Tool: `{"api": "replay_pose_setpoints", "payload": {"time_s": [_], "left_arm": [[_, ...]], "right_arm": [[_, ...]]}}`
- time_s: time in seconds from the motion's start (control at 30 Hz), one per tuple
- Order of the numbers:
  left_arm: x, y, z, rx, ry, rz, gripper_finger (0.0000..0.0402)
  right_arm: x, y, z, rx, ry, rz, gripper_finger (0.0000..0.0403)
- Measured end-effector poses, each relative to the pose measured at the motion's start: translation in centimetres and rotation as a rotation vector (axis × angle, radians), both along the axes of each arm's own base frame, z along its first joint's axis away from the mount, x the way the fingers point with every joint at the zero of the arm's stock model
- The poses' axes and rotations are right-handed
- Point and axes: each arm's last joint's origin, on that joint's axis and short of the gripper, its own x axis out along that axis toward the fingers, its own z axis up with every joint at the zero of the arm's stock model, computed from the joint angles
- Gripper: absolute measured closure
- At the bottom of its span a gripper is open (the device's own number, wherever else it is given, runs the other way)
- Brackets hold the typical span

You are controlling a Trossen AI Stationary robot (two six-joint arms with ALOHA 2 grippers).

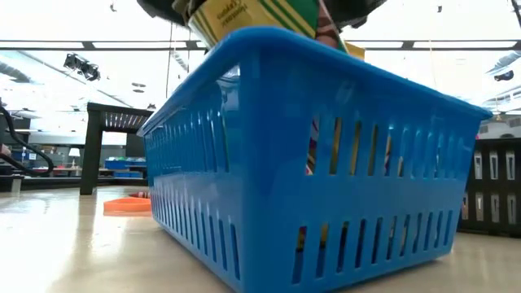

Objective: Pick & Place Office Desk Supplies
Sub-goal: Put the black bin with rubber bands on the shelf

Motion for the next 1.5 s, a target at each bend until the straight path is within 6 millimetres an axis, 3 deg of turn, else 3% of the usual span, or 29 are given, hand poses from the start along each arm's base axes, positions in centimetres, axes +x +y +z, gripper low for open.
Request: {"api": "replay_pose_setpoints", "payload": {"time_s": [0.2,0.37,0.53,0.67,0.83,1.1,1.2,1.37,1.5], "left_arm": [[-4.4,-4.0,3.0,0.007,-0.091,-0.192,0.0401],[-9.2,-6.4,5.5,-0.004,-0.228,-0.236,0.0401],[-13.3,-8.0,6.2,0.0,-0.307,-0.253,0.0401],[-14.9,-8.0,5.6,0.005,-0.306,-0.243,0.0401],[-15.4,-6.9,4.8,-0.003,-0.294,-0.177,0.0401],[-14.4,-5.2,4.5,0.008,-0.321,-0.06,0.0401],[-13.1,-4.5,4.4,-0.024,-0.292,-0.012,0.0401],[-11.8,-3.8,4.3,-0.041,-0.257,0.026,0.0401],[-11.4,-3.5,4.3,-0.019,-0.273,0.046,0.0401]], "right_arm": [[3.1,-2.2,-2.3,0.031,-0.103,0.125,0.0398],[4.5,-4.5,-3.7,0.042,-0.093,0.072,0.0374],[4.5,-6.5,-4.9,0.046,0.075,0.003,0.029],[3.7,-5.7,-5.9,0.028,0.195,0.022,0.02],[3.5,-5.2,-6.3,-0.119,0.22,-0.03,0.0144],[4.9,-6.4,-9.4,-0.03,0.249,0.026,0.0167],[4.9,-6.3,-9.1,-0.061,0.219,0.034,0.0174],[4.6,-6.2,-6.7,-0.078,0.13,0.03,0.0174],[3.5,-6.0,-5.8,-0.078,0.194,0.008,0.0174]]}}
